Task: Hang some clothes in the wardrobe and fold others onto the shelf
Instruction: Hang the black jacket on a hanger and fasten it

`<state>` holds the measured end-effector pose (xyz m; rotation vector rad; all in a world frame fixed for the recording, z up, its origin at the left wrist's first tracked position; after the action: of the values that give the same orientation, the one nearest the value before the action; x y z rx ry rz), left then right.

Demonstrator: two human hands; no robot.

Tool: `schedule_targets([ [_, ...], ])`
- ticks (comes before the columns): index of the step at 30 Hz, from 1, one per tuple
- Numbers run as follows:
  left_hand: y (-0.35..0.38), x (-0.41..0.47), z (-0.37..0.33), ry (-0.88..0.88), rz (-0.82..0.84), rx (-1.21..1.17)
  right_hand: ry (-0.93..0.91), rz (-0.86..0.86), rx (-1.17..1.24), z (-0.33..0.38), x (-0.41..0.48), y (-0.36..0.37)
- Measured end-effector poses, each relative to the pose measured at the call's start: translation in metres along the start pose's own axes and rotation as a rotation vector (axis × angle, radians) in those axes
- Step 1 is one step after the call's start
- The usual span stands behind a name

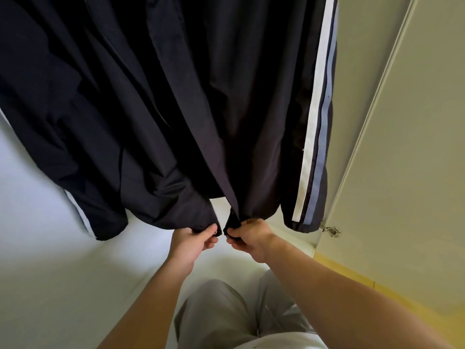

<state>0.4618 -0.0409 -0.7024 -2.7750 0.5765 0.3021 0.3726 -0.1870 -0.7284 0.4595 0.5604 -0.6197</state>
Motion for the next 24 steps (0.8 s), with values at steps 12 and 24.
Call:
schedule_targets([
  [12,-0.003,0.0,0.012,-0.032,-0.023,-0.176,0.097,0.032,0.099,-0.01,-0.004,0.019],
  [24,-0.002,0.0,0.011,-0.005,-0.079,-0.217,0.069,-0.013,0.175,-0.011,-0.008,0.025],
])
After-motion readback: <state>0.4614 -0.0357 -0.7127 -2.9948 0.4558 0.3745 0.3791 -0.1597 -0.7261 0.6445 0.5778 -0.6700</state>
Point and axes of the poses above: each hand's wrist, its own x-axis towards the middle knuckle, its own y-axis out of the palm, z = x × y, the point moved 7 cm from there along x, towards the middle knuckle, and after that the axes turned 6 degrees about x, right-handed, at the moved point
